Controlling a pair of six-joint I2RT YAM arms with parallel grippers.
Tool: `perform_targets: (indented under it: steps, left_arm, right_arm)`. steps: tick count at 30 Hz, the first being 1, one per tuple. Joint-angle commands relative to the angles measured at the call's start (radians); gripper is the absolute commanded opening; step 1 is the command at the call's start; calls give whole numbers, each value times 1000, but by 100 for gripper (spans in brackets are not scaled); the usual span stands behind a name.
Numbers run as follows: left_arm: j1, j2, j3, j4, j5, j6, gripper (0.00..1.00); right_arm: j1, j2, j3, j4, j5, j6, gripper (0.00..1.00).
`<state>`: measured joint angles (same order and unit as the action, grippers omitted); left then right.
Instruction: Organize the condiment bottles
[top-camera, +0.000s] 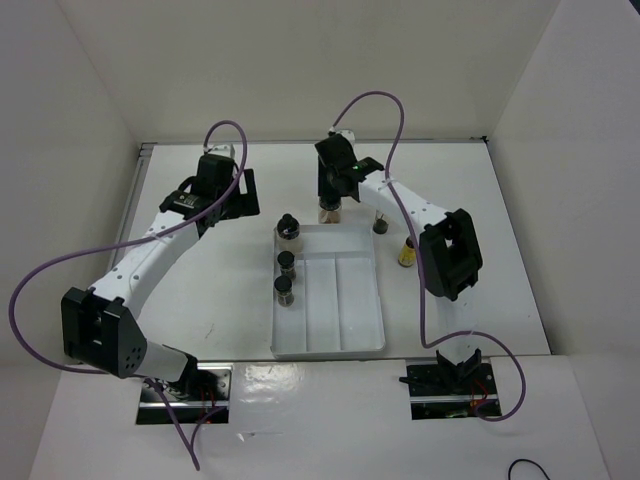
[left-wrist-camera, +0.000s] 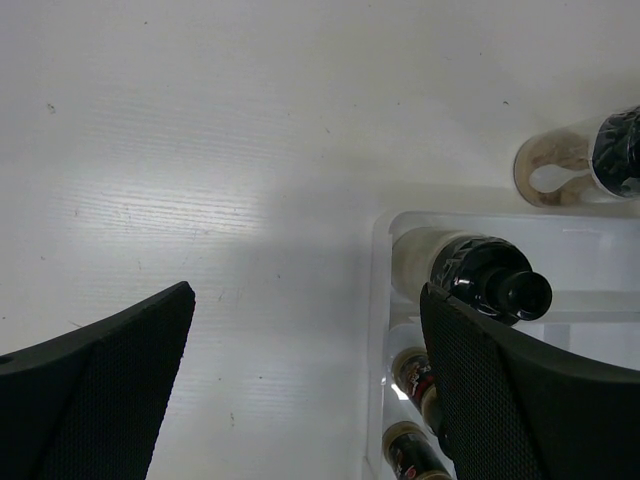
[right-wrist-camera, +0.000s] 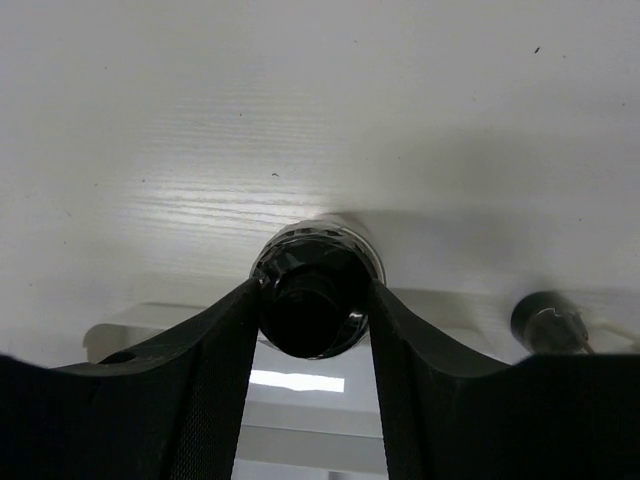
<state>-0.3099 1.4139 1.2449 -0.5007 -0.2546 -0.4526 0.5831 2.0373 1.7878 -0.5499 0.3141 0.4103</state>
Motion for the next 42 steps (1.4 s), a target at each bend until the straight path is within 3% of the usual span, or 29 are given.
perform_targets:
  steps: [1,7,11,13,24,42]
  left_arm:
    - [6,-27,11,27,21,-14,99]
    - [15,-36,11,27,21,-14,99]
    - [15,-36,2,36,21,-14,99]
    - [15,-36,2,36,31,-5,99]
    - [25,-46,-7,36,49,5,99]
    - [25,-64,-36,45,60,14,99]
  right_arm:
    - [7,23,53,-15,33,4,49]
    - [7,32,62,-34,33,4,33]
    - [17,41,74,-56,33,4,6]
    - [17,41,109,-94,58,4,0]
    - [58,-75,245,-200,105,-16,0]
    - [155,-255,-67,-139,108,70,0]
